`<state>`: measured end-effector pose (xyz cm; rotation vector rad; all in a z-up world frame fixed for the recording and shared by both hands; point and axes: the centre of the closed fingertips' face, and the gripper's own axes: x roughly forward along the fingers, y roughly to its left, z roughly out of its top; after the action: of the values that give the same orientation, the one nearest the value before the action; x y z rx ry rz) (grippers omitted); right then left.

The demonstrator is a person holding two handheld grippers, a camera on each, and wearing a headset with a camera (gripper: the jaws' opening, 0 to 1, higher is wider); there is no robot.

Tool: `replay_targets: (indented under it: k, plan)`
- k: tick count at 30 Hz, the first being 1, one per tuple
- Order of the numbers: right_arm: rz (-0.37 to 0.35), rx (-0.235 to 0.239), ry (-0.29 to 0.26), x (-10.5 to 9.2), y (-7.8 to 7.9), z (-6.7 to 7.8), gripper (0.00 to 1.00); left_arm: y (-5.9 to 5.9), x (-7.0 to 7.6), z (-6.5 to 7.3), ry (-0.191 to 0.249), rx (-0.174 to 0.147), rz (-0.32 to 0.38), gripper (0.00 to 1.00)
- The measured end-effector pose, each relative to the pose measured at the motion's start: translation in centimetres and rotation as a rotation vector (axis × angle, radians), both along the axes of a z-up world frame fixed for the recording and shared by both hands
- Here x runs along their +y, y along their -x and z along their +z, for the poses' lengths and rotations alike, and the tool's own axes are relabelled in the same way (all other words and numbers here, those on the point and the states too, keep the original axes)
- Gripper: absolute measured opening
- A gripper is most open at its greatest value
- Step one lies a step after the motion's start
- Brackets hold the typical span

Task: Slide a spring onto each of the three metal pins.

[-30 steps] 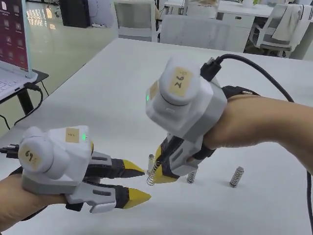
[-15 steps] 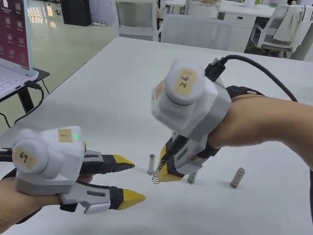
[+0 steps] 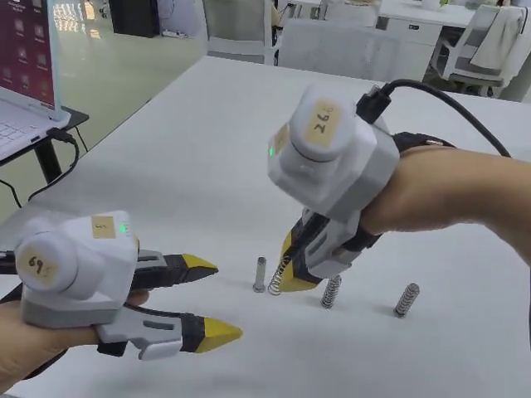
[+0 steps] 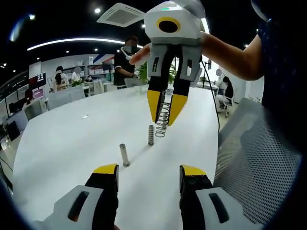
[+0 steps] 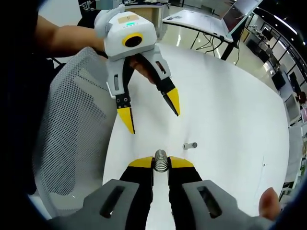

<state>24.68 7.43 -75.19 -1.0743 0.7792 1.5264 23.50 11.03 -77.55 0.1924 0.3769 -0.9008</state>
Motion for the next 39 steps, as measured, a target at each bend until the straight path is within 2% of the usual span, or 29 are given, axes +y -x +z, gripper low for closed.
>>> replay_targets:
  k: [7, 22, 33, 39]
  plan:
    - [-0.01, -0.004, 0.011, 0.1, -1.2, -0.2, 0.08, 0.0, 0.2, -0.3, 0.003, 0.004, 0.016, 0.5]
    - [-0.028, -0.015, 0.028, 1.3, -4.0, -0.6, 0.08, 0.4, 0.2, -0.6, 0.001, 0.013, 0.02, 0.51]
    - [-0.034, -0.027, 0.035, 2.1, -5.0, -1.5, 0.08, 0.2, 0.3, -0.8, 0.002, 0.018, 0.024, 0.51]
    - [-0.035, -0.016, 0.04, 2.5, -5.1, -2.1, 0.08, 0.2, 0.5, -0.8, 0.002, 0.019, 0.028, 0.51]
